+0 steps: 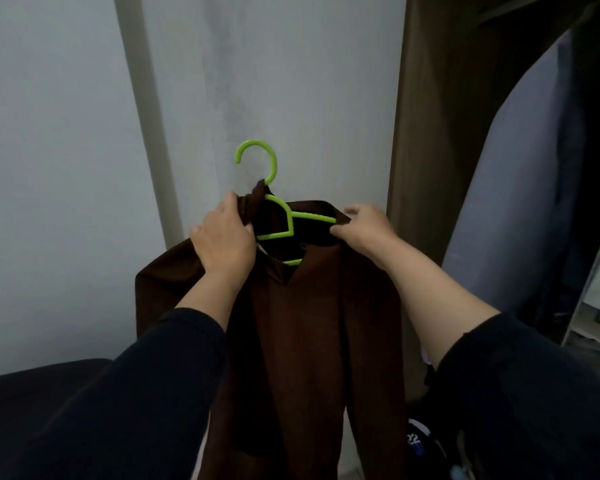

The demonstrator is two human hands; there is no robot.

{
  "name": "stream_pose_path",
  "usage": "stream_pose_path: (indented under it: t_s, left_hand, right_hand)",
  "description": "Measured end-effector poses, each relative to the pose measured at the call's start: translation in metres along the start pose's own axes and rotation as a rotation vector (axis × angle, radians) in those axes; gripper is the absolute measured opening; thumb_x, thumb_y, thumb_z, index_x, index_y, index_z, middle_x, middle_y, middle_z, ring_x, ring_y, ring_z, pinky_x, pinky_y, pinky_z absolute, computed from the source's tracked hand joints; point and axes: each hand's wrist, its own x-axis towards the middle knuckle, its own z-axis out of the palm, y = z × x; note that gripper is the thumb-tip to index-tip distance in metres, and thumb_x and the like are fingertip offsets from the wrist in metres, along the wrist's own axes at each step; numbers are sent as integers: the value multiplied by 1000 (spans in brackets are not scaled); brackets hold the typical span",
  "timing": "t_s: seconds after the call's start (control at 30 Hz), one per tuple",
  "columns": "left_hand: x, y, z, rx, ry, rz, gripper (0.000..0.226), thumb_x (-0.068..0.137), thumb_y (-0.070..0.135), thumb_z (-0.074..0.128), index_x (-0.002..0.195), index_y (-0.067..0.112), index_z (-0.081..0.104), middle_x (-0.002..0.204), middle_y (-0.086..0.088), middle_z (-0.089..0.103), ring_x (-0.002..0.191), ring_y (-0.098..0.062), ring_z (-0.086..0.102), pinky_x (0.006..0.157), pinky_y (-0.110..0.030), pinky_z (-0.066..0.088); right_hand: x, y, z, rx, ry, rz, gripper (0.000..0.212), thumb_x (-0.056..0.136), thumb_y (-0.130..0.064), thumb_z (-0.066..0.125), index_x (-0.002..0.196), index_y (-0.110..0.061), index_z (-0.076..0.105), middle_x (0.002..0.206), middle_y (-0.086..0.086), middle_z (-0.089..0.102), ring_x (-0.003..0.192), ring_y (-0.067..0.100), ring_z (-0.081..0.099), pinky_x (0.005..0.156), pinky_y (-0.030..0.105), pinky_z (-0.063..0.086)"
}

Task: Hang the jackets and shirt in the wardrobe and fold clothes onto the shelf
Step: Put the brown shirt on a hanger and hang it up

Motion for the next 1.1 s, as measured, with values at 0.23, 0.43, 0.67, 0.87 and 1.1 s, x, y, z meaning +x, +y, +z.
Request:
stream_pose_path:
  t_s: [0.23, 0.43, 0.67, 0.87, 1.1]
  left_hand:
    - [-11, 19, -3, -139, -47, 105, 14, 85, 13, 50, 92, 20, 41, 87, -2, 54, 90, -32, 56, 77, -39, 32]
    - [-16, 33, 1, -205, -155, 205, 28, 90, 12, 46, 117, 19, 48, 108, -3, 58, 105, -27, 51, 82, -37, 28]
    - [-12, 15, 4, -26, -81, 199, 41, 89, 9, 45, 124, 26, 55, 123, -5, 47, 113, -28, 43, 83, -40, 36]
    - [-14, 7, 0, 88, -142, 69, 31, 87, 9, 44, 115, 17, 52, 118, -8, 45, 108, -29, 42, 70, -38, 36]
    - [0, 35, -11, -57, -686, -142, 26, 82, 18, 55, 106, 6, 59, 109, -15, 63, 101, -32, 60, 71, -31, 43]
  right_hand:
    - [-8, 12, -8, -242, 2, -209, 23, 91, -49, 49, 84, -31, 61, 106, 1, 54, 113, 28, 48, 94, 40, 39]
    - [-14, 9, -5, -256, -12, -243, 55, 85, -69, 44, 61, -21, 48, 61, -5, 51, 64, 18, 54, 56, 30, 35]
    - [-16, 14, -22, -545, 123, -238, 23, 97, -39, 44, 99, -25, 62, 101, 4, 64, 98, 29, 60, 67, 30, 37]
    - [-12, 28, -21, -393, 114, -222, 17, 98, -36, 43, 99, -30, 59, 104, 4, 66, 97, 31, 60, 70, 35, 42]
    - [-10, 34, -12, -400, 152, -214, 21, 101, -31, 41, 108, -27, 60, 96, 5, 65, 87, 26, 60, 73, 39, 52]
